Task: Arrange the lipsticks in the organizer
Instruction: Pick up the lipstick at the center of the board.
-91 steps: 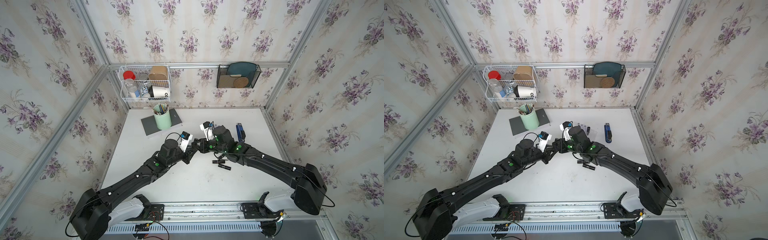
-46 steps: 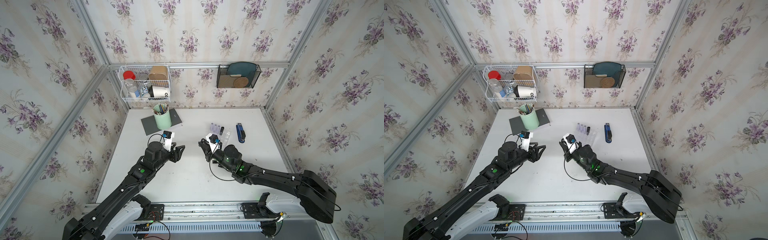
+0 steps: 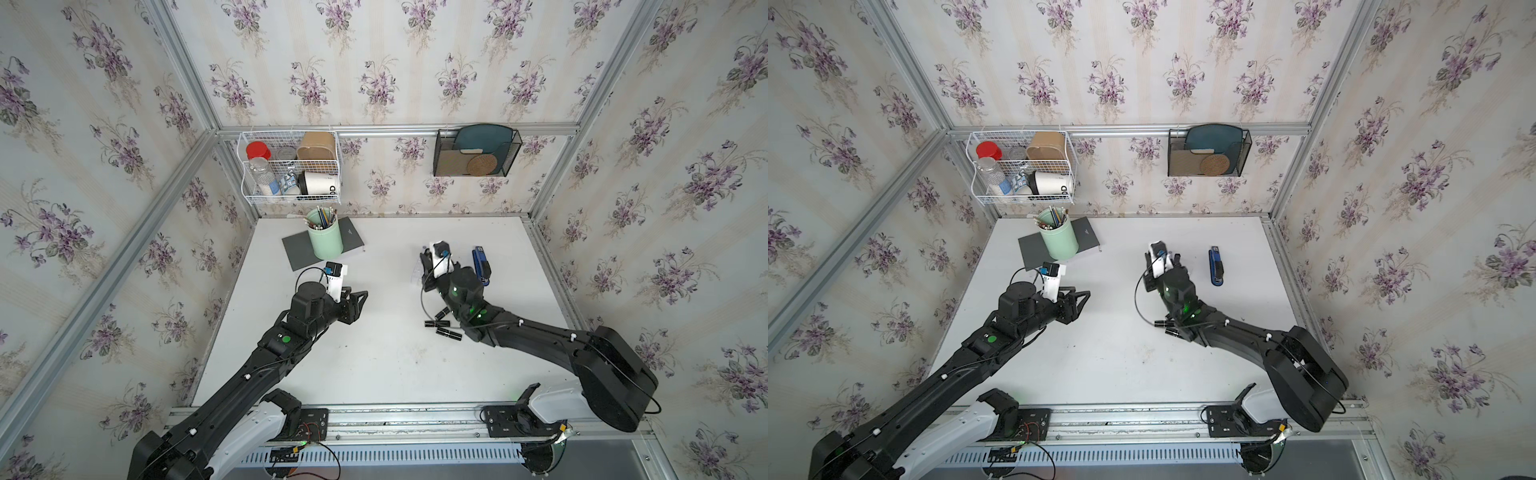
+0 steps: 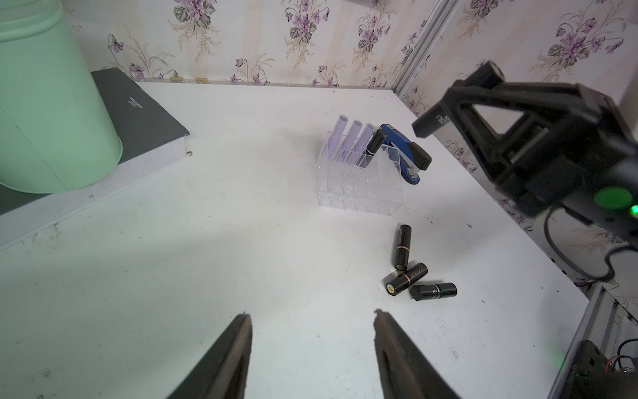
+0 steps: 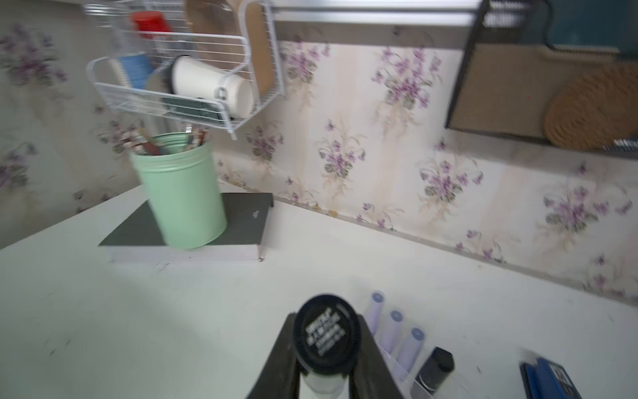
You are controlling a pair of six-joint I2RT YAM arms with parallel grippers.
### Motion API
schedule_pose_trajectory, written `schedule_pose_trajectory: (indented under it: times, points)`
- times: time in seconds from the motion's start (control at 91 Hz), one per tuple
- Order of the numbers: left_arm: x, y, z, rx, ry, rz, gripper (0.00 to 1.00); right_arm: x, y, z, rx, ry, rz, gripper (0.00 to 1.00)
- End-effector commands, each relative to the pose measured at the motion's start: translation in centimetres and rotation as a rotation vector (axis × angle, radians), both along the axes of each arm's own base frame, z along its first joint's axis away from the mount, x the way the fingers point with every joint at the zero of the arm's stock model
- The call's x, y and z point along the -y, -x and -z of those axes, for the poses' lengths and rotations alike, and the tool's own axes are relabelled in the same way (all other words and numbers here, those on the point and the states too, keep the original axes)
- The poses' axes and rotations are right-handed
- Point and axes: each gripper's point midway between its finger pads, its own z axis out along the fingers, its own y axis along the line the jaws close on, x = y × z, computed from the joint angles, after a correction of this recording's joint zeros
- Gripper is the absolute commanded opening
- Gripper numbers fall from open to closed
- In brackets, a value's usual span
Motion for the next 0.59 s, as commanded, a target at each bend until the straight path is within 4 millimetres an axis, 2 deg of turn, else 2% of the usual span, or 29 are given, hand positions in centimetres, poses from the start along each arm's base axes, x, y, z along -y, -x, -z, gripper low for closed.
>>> schedule_pose_trajectory:
  times: [0.0, 0.154, 0.253, 0.341, 0.44, 0.582]
  points:
    - [-0.4, -0.4, -0.2, 0.007, 0.011, -0.033, 0.59, 5.0, -1.8, 4.8, -0.281, -0.176, 0.155, 0.07]
    - [-1.0, -0.7, 0.1, -0.003, 0.004, -0.058, 0.59, 7.0, -2.9, 5.4, -0.292, -0.243, 0.183, 0.07]
    - [-1.1, -0.7, 0.1, -0.006, 0.006, -0.065, 0.59, 6.6, -2.9, 5.5, -0.309, -0.276, 0.144, 0.06]
    - [-1.0, -0.6, -0.3, -0.008, 0.024, -0.054, 0.59, 4.0, -1.7, 3.9, -0.334, -0.357, -0.004, 0.06]
    - [0.8, 0.1, -1.5, -0.007, 0.108, 0.040, 0.62, 0.5, 0.5, 2.3, -0.427, -0.478, -0.202, 0.07]
    - [2.5, 0.5, -1.1, -0.053, 0.181, 0.118, 0.63, -1.7, 3.0, 1.3, -0.604, -0.672, -0.335, 0.07]
